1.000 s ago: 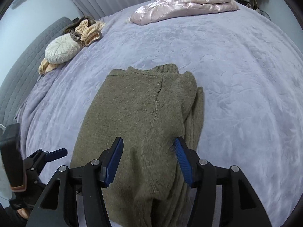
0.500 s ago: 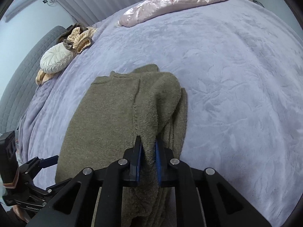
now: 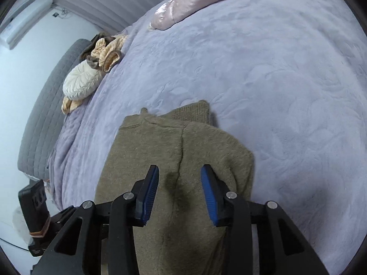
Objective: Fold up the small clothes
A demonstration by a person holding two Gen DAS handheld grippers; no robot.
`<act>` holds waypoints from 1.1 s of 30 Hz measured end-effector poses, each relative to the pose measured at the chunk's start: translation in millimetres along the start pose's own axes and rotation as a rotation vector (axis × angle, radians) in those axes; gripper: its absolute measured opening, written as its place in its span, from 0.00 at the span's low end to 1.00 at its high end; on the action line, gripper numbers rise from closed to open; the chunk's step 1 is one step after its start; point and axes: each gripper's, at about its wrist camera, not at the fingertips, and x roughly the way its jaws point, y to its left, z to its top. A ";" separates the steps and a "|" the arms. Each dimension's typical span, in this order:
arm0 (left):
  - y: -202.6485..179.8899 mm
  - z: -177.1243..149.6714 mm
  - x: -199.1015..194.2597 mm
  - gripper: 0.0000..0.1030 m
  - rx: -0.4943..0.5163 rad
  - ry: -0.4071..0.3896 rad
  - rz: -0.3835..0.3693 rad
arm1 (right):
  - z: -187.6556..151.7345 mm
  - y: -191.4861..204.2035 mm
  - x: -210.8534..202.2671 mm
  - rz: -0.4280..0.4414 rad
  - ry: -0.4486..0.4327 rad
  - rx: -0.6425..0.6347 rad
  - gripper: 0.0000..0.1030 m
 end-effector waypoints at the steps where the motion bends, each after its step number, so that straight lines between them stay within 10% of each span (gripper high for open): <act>1: -0.4 -0.4 -3.2 0.99 0.000 -0.005 0.004 | 0.2 -2.9 -2.0 -0.007 -0.013 0.003 0.36; 12: 1.7 -16.7 -4.1 0.99 0.004 0.003 -0.031 | -54.6 28.8 -52.4 0.229 -0.024 -0.055 0.66; 19: 56.6 -17.3 -38.3 0.99 -0.054 -0.036 -0.052 | -81.4 -13.8 -53.4 -0.089 0.011 0.035 0.71; 25: 66.5 9.1 -13.5 0.99 -0.084 0.077 -0.236 | -90.4 -29.0 -103.9 -0.099 -0.088 0.071 0.79; 33: 15.1 20.5 29.2 0.98 -0.023 0.159 -0.288 | -74.6 -5.6 -56.7 0.021 0.011 0.084 0.79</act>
